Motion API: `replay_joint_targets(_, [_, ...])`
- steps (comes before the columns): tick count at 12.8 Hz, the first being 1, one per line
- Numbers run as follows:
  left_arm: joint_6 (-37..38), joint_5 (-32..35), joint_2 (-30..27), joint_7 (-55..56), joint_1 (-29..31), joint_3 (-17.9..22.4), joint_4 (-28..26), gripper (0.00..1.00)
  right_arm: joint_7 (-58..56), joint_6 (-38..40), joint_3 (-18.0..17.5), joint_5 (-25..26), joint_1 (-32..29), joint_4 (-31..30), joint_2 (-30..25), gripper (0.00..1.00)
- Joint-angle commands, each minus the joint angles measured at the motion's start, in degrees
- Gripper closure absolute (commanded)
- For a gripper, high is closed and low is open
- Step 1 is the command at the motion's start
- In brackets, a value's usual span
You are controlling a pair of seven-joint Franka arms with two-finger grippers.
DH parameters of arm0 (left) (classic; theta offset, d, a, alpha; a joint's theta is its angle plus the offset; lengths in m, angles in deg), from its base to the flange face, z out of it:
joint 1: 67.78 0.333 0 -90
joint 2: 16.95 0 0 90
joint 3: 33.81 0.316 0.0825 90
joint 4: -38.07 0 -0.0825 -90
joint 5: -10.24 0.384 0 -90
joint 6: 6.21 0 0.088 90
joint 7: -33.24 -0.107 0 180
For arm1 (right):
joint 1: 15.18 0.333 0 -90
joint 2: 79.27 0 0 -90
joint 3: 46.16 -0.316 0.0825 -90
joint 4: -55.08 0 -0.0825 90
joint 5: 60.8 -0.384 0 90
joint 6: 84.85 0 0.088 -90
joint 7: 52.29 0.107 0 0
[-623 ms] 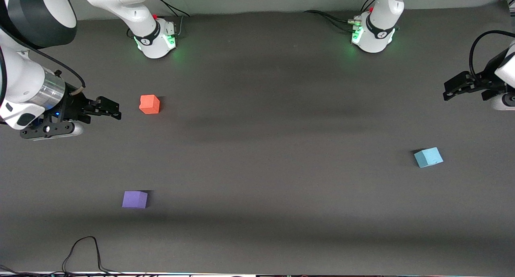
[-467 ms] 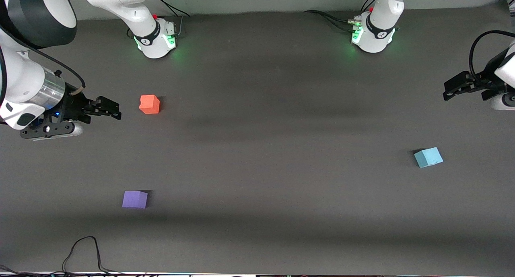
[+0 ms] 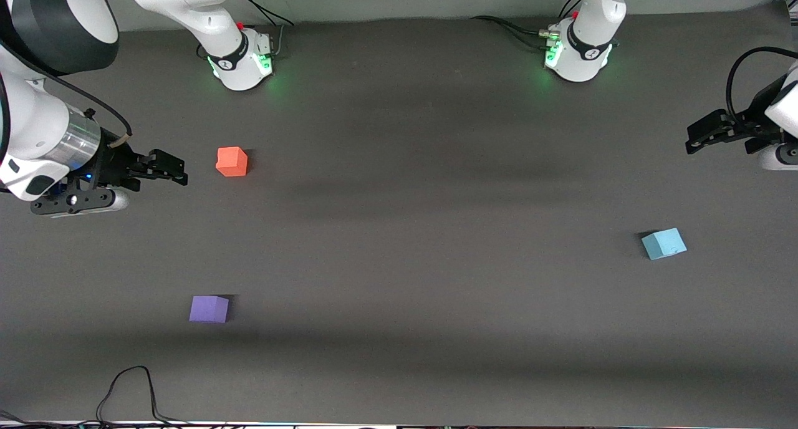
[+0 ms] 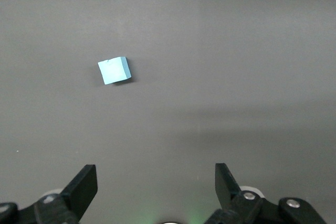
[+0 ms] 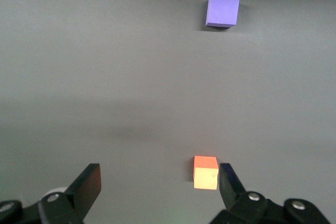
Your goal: Place blue block between orange and purple blocks
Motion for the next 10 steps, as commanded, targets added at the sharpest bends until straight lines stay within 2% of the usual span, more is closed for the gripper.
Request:
replay_joint_targets(1, [-1.5,-0.3,1.1,-3.2,4.3,0.2,-0.7,0.00,1.1,1.1,0.2,0.9,0.4,0.4,-0.4,0.00])
replay_joint_targets(6, [-7.8,-0.4,5.0,-12.3,12.6,0.2,-2.8,0.00,1.0,1.0,0.2,0.9,0.4,0.4,-0.4,0.00])
replay_joint_targets(10, [-13.4,-0.8,10.9,-12.2,13.6,0.2,-3.3,0.00,1.0,1.0,0.2,0.9,0.4,0.4,-0.4,0.00])
